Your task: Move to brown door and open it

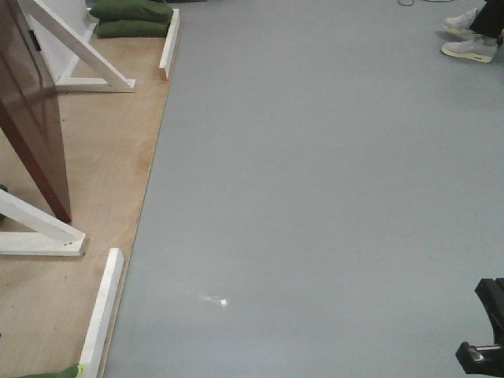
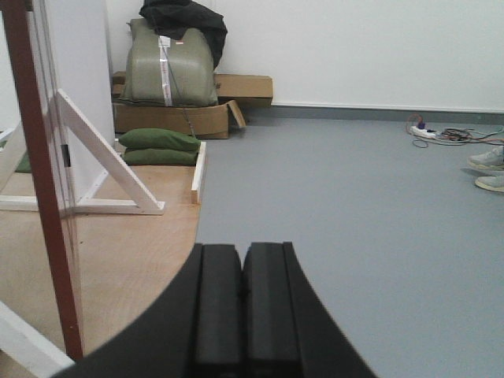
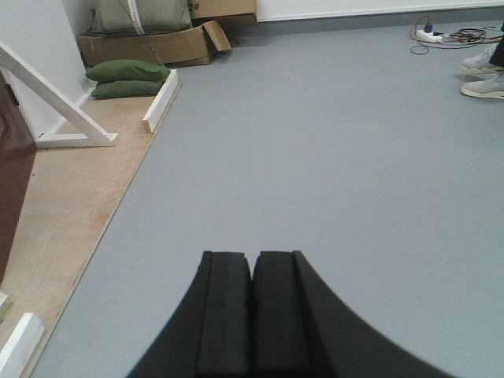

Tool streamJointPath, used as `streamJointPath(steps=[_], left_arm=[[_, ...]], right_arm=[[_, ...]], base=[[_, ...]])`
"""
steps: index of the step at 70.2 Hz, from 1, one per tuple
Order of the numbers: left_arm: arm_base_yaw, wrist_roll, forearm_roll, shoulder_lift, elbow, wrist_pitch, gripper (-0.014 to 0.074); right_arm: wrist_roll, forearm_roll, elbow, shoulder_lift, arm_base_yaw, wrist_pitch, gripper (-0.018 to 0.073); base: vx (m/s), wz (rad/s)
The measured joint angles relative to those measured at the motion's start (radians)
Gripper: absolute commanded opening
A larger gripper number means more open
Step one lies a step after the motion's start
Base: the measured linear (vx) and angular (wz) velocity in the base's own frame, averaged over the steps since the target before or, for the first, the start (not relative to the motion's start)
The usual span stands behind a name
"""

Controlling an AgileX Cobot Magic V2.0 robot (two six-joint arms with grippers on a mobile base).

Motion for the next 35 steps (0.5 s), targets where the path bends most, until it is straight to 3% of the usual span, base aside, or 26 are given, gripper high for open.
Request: streamJointPath(steps=[35], left_arm=[[0.000, 0.000, 0.000, 0.000, 0.000, 0.001, 0.0017]], right_arm=[[0.000, 0.000, 0.000, 0.000, 0.000, 0.000, 0.0000]], base=[[0.01, -0.03]])
